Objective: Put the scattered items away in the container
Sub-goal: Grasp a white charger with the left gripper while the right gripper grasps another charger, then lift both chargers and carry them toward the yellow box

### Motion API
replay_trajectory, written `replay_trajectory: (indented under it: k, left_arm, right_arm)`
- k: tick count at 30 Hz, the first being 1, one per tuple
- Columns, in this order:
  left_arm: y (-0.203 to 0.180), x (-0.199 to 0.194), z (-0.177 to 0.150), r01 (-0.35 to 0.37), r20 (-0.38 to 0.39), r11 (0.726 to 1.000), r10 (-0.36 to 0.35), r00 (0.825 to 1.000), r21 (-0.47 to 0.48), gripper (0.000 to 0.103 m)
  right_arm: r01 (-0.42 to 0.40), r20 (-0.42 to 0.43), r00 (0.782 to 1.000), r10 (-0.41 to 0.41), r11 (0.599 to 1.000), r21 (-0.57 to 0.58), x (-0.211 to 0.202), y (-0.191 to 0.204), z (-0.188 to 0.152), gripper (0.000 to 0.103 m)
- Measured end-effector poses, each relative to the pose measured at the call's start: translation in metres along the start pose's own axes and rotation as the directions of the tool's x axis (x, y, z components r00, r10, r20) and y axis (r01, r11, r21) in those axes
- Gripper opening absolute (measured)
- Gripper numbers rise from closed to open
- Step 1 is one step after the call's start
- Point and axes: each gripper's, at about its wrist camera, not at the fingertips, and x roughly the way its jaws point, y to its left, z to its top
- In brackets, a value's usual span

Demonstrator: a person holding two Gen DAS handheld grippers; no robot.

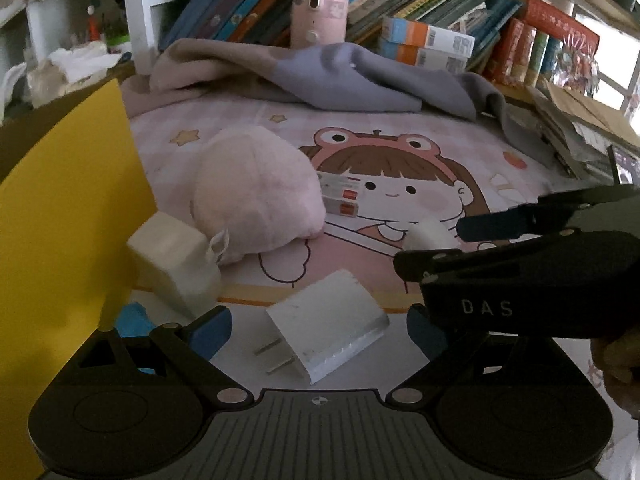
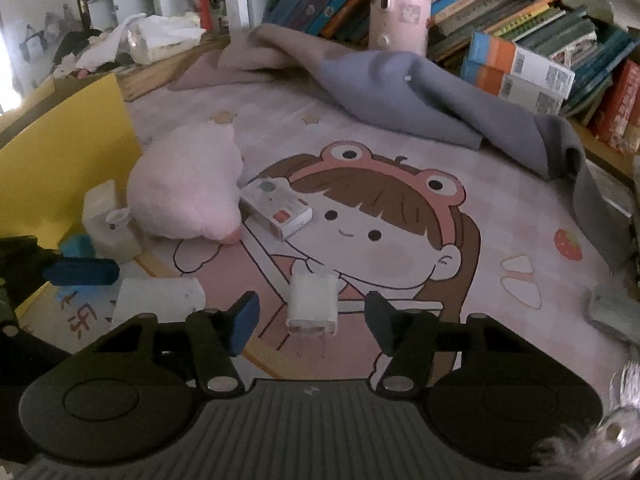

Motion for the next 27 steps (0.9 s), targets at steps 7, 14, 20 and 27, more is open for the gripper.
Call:
replay_trajectory:
  k: [7,14,20,27]
  left_arm:
    - [-0.004,0.005,-0.003,-0.005,0.001,1.000,0.005,1.000,-0.004,0.082]
    - [-0.001,0.001,-0.002,-0.003,0.009,1.000,0.003,1.000,-0.006,0.065]
    - [-0.004,-0.015,-0.002,0.024,0.034,0.999,-0.025,0.999,0.026,0.065]
    - [-0.007,-0.042,0.001,0.051,0.066,0.997,-0.055,0.996,0.060,0.065]
  right_arm:
    - [0.008,-0.015,1.000,-0.009,1.000,-0.008,0.004,-0.005,-0.004,0.037]
    - [-0.007,-0.006,1.000,0.007,1.000,-0.019,0.003,-0.005,-0.004,0.025]
    - [-0.006,0.024,1.000,0.006,1.000,-0.012,-0.009,-0.004,-0.005,0.025]
    - [-0.018,0.050,0.999,0.017,1.000,0.013,-0.039,-0.002,-0.007,0.025]
